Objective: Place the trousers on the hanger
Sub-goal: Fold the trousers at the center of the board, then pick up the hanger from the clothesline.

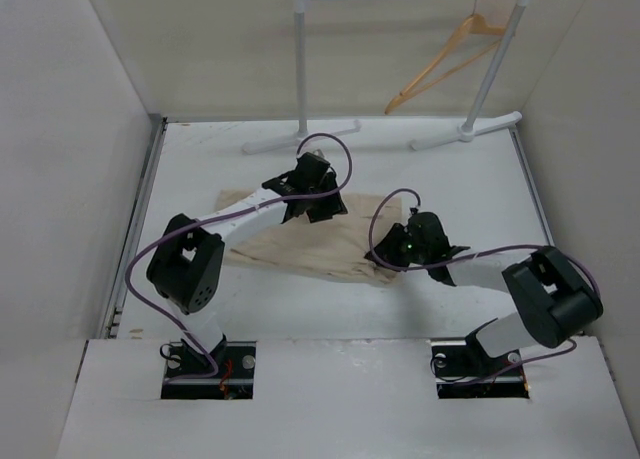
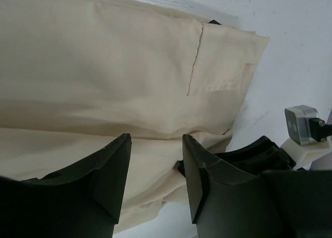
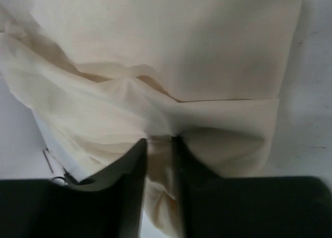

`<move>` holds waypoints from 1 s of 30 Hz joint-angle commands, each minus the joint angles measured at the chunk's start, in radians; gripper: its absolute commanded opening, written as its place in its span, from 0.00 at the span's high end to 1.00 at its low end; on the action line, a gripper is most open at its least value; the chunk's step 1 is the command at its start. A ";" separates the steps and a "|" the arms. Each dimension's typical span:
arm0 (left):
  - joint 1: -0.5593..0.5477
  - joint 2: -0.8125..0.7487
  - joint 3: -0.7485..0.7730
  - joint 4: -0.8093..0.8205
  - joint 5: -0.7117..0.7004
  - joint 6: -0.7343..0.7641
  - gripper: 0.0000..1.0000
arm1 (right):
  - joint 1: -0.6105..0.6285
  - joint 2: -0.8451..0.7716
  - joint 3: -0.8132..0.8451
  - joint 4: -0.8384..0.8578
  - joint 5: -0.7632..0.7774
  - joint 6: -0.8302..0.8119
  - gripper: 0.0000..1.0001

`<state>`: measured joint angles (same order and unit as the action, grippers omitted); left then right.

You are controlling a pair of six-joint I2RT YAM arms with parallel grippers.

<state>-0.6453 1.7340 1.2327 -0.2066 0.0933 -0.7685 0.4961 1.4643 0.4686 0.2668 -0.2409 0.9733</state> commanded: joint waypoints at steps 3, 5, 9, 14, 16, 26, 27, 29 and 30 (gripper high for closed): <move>0.019 -0.102 0.005 0.007 -0.003 0.000 0.59 | -0.004 -0.160 0.034 -0.006 -0.046 0.013 0.46; 0.032 -0.125 -0.005 0.006 -0.006 0.003 0.59 | -0.021 -0.270 0.086 -0.121 -0.044 -0.013 0.37; 0.077 -0.186 -0.058 0.006 -0.010 0.006 0.59 | -0.096 -0.424 0.238 -0.340 -0.034 -0.114 0.29; 0.134 -0.251 -0.136 0.007 -0.027 0.014 0.63 | -0.268 -0.348 0.560 -0.437 -0.037 -0.226 0.75; 0.147 -0.270 -0.156 0.009 -0.033 0.021 0.68 | -0.322 -0.235 0.747 -0.466 -0.032 -0.267 0.86; 0.183 -0.356 -0.246 0.015 -0.029 0.054 0.74 | -0.423 0.278 1.378 -0.544 0.086 -0.347 0.31; 0.187 -0.361 -0.254 0.015 -0.026 0.054 0.73 | -0.425 0.307 1.416 -0.549 0.077 -0.351 0.30; 0.198 -0.363 -0.263 0.016 -0.015 0.054 0.73 | -0.425 0.349 1.466 -0.543 0.037 -0.355 0.31; 0.203 -0.360 -0.266 0.019 -0.007 0.054 0.73 | -0.425 0.370 1.490 -0.537 0.010 -0.354 0.32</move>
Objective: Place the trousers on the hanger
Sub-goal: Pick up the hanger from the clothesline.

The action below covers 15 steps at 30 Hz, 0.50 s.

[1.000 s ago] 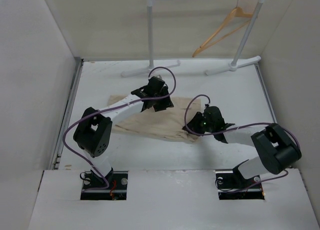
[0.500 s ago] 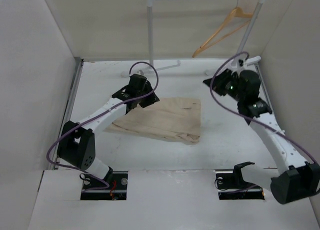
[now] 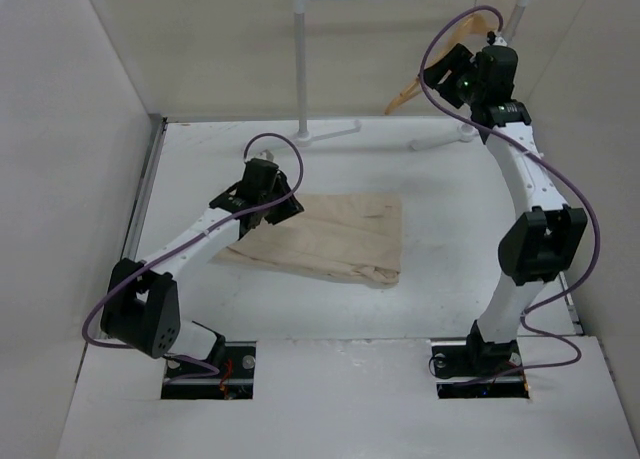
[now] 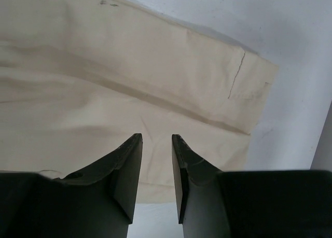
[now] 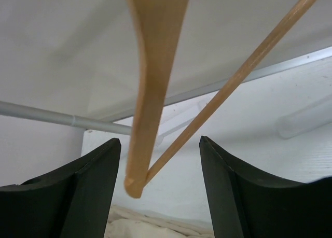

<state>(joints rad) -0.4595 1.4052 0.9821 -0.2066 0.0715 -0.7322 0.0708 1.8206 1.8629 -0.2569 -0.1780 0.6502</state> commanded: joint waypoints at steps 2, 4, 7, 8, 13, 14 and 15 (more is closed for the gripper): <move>0.018 -0.017 -0.017 0.022 0.024 0.017 0.72 | 0.005 0.040 0.125 0.005 -0.125 -0.030 0.33; 0.008 0.000 -0.017 0.027 0.025 0.017 0.72 | 0.007 0.051 0.127 0.031 -0.149 -0.029 0.33; -0.020 0.034 -0.013 0.035 0.028 0.011 0.72 | 0.007 0.072 0.127 0.038 -0.143 -0.026 0.33; -0.027 0.040 -0.011 0.036 0.027 0.010 0.72 | 0.007 0.081 0.127 0.038 -0.137 -0.024 0.33; -0.031 0.048 -0.010 0.038 0.024 0.008 0.72 | 0.010 0.150 0.162 0.038 -0.133 -0.004 0.34; -0.026 0.044 -0.008 0.036 0.021 0.008 0.72 | 0.014 0.163 0.168 0.041 -0.138 0.000 0.35; -0.023 0.043 -0.007 0.035 0.021 0.008 0.72 | 0.017 0.175 0.173 0.045 -0.141 0.003 0.36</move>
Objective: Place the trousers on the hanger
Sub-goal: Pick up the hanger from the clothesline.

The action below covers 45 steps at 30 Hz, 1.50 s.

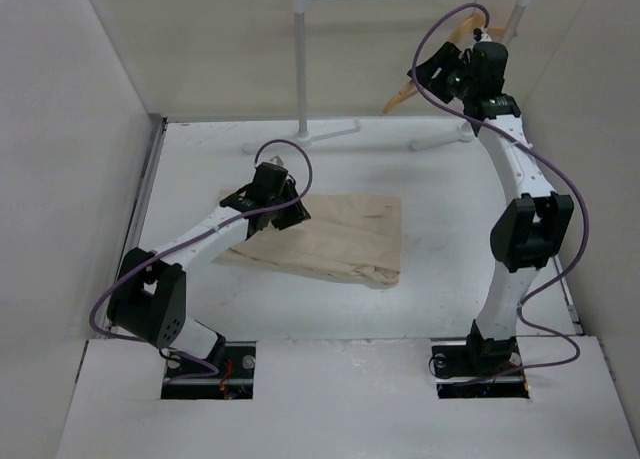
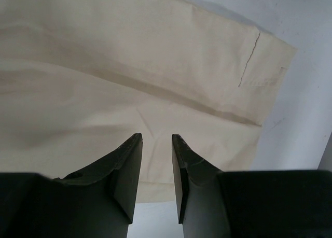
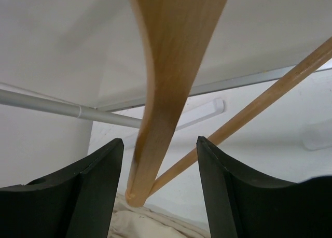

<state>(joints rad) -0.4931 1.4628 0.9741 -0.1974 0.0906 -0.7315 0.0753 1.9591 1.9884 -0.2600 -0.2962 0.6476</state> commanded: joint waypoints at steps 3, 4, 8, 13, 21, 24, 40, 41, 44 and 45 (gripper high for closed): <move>0.015 -0.016 0.003 0.021 0.000 0.006 0.72 | 0.025 0.058 0.050 0.090 -0.038 0.021 0.40; 0.015 -0.016 0.003 0.019 0.000 0.006 0.72 | 0.028 0.063 0.050 0.109 -0.050 0.029 0.43; 0.008 -0.016 0.000 0.019 -0.003 0.004 0.72 | 0.039 0.066 0.053 0.180 -0.109 0.069 0.58; 0.009 -0.015 0.006 0.023 -0.003 0.003 0.72 | 0.045 0.028 0.062 0.191 -0.132 0.061 0.74; 0.031 -0.025 0.057 0.015 0.006 0.003 0.70 | 0.054 -0.097 0.032 0.182 -0.170 0.058 0.78; 0.047 -0.038 0.115 0.000 0.011 0.004 0.64 | 0.077 -0.159 -0.037 0.182 -0.193 0.052 0.78; -0.002 -0.022 0.480 0.018 0.028 0.014 0.47 | 0.142 -0.477 -0.560 0.189 -0.181 -0.008 0.79; -0.014 -0.015 0.510 0.029 0.026 0.015 0.47 | 0.149 -0.503 -0.591 0.183 -0.181 -0.012 0.79; -0.067 0.024 0.604 0.064 0.023 0.038 0.45 | 0.175 -0.589 -0.698 0.162 -0.158 -0.017 0.79; -0.089 0.037 0.624 0.073 0.018 0.052 0.45 | 0.183 -0.609 -0.724 0.157 -0.153 -0.016 0.79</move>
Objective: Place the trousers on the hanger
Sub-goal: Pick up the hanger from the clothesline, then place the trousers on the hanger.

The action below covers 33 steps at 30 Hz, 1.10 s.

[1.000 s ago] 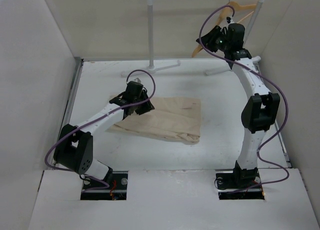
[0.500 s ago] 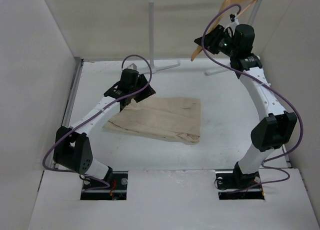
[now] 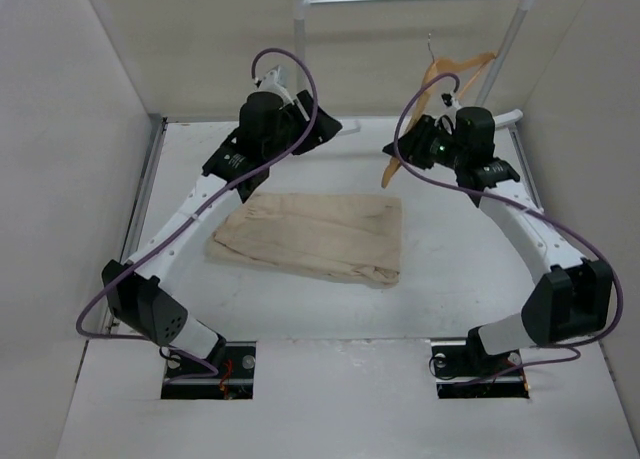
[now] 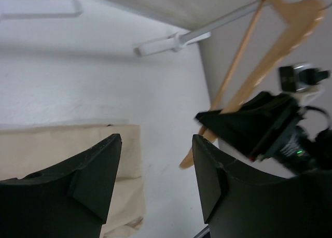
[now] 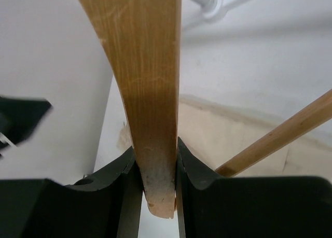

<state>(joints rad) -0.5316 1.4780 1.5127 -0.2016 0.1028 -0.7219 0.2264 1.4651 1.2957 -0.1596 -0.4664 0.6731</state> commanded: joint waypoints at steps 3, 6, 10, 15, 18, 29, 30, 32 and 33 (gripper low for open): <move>-0.135 0.097 0.176 0.077 -0.050 0.114 0.43 | 0.069 -0.187 -0.130 0.035 0.028 -0.027 0.79; -0.210 0.169 0.239 0.068 -0.121 0.186 0.40 | 0.115 -0.242 -0.212 0.023 0.048 -0.018 0.79; -0.277 0.249 0.319 0.038 -0.158 0.236 0.37 | 0.150 -0.298 -0.291 0.014 0.060 -0.014 0.79; -0.333 0.306 0.379 0.034 -0.164 0.249 0.36 | 0.167 -0.345 -0.361 0.009 0.057 -0.004 0.79; -0.344 0.337 0.399 0.016 -0.193 0.253 0.37 | 0.182 -0.368 -0.389 0.009 0.051 0.011 0.79; -0.383 0.429 0.399 0.025 -0.229 0.283 0.71 | 0.210 -0.498 -0.498 -0.041 0.078 0.057 0.79; -0.388 0.427 0.388 0.028 -0.232 0.282 0.79 | 0.210 -0.517 -0.507 -0.049 0.078 0.060 0.79; -0.394 0.417 0.359 0.045 -0.247 0.271 0.92 | 0.207 -0.555 -0.529 -0.076 0.078 0.069 0.78; -0.397 0.404 0.334 0.066 -0.268 0.259 0.95 | 0.199 -0.578 -0.541 -0.093 0.080 0.075 0.75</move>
<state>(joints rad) -0.9211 1.9175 1.8790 -0.1917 -0.1078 -0.4801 0.4332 0.9634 0.7624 -0.2653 -0.3950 0.7536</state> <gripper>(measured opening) 0.129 0.318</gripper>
